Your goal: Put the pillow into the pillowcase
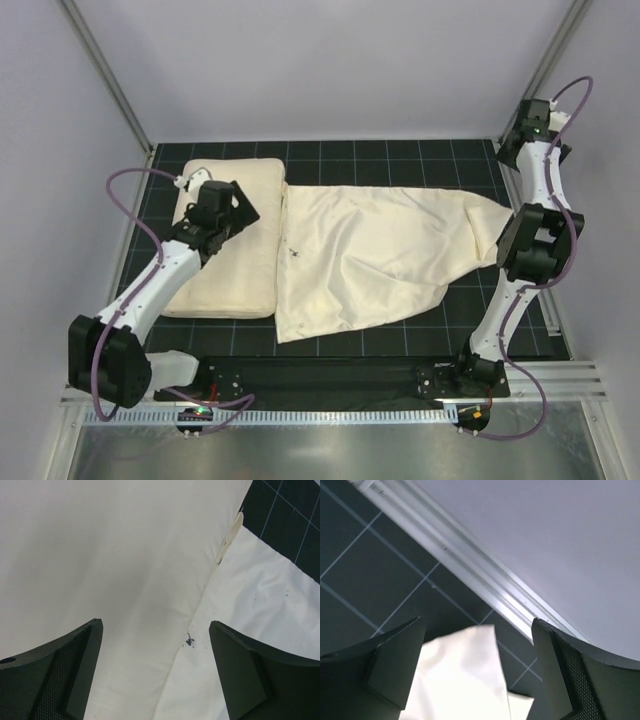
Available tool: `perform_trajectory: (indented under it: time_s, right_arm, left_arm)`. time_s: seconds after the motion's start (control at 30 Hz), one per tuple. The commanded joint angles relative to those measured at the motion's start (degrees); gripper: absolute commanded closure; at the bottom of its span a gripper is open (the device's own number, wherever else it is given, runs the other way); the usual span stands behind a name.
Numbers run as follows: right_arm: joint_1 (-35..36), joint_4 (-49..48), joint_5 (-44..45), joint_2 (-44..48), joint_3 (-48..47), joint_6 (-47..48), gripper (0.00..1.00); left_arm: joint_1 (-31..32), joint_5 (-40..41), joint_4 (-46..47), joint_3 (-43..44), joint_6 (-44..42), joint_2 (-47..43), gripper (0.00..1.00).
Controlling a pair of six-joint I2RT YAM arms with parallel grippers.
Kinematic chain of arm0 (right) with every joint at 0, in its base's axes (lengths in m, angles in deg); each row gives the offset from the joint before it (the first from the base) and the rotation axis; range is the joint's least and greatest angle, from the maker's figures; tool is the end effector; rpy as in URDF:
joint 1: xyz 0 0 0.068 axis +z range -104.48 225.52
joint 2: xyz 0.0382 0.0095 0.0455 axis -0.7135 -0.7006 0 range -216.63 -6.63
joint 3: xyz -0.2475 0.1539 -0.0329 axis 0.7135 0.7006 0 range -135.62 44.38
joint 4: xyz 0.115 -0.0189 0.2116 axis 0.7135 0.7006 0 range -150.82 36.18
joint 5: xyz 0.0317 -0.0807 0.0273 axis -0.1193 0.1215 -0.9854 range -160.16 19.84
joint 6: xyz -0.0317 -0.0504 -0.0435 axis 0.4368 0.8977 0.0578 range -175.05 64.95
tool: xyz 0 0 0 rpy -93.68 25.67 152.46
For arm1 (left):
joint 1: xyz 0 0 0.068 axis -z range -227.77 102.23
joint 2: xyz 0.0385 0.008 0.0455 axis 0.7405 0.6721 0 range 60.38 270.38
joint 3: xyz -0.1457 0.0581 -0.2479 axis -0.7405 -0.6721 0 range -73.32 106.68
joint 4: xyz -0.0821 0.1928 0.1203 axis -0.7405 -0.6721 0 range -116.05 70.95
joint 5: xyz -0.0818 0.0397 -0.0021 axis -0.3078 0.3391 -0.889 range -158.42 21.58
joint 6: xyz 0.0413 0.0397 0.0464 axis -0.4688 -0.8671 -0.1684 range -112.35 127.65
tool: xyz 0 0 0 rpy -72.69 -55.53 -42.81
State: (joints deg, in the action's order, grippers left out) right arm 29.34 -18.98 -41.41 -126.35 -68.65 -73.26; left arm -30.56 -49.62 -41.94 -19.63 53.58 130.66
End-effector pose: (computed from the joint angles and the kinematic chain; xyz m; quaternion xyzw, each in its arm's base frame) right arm 0.4482 -0.1608 0.2987 0.3518 0.8395 -0.2260 0.3471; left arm 0.2518 -0.0573 0.2914 -0.2888 0.8471 -0.0946 0.4360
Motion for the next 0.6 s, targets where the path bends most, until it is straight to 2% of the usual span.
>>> perform_trajectory:
  time_s: [0.0,0.03,0.1,0.13,0.23,0.33,0.43,0.57]
  right_arm:
    - [4.58,3.70,-4.04,2.98,1.56,-0.68,0.04]
    - [5.37,2.03,-5.71,7.79,7.59,-0.59,0.04]
    - [6.95,-2.98,-9.66,12.64,13.60,-0.41,0.04]
    - [7.48,-3.95,-14.64,16.93,18.76,-0.59,0.04]
    - [10.20,-8.87,-23.17,23.37,29.05,-0.42,0.04]
    - [14.15,-13.27,-31.52,29.88,37.41,-0.68,0.04]
    - [20.30,-15.56,-33.41,33.49,42.27,-1.03,0.04]
    - [25.76,-16.27,-33.06,35.61,45.27,-0.94,0.04]
  left_arm:
    - [1.33,-0.16,-3.29,6.33,-3.30,3.96,0.09]
    - [1.59,-1.22,-3.64,7.82,-4.96,4.86,0.07]
    - [3.26,-0.19,-6.36,9.58,-6.46,7.40,0.07]
    - [4.14,1.04,-7.42,11.94,-8.21,8.11,0.01]
    - [8.44,8.67,-14.79,17.04,-10.67,13.19,0.00]
    - [11.87,10.72,-19.28,22.85,-11.56,18.64,0.00]
    - [12.32,8.53,-21.82,26.37,-12.71,24.35,0.00]
    - [12.14,10.98,-23.25,27.08,-12.88,29.81,0.00]
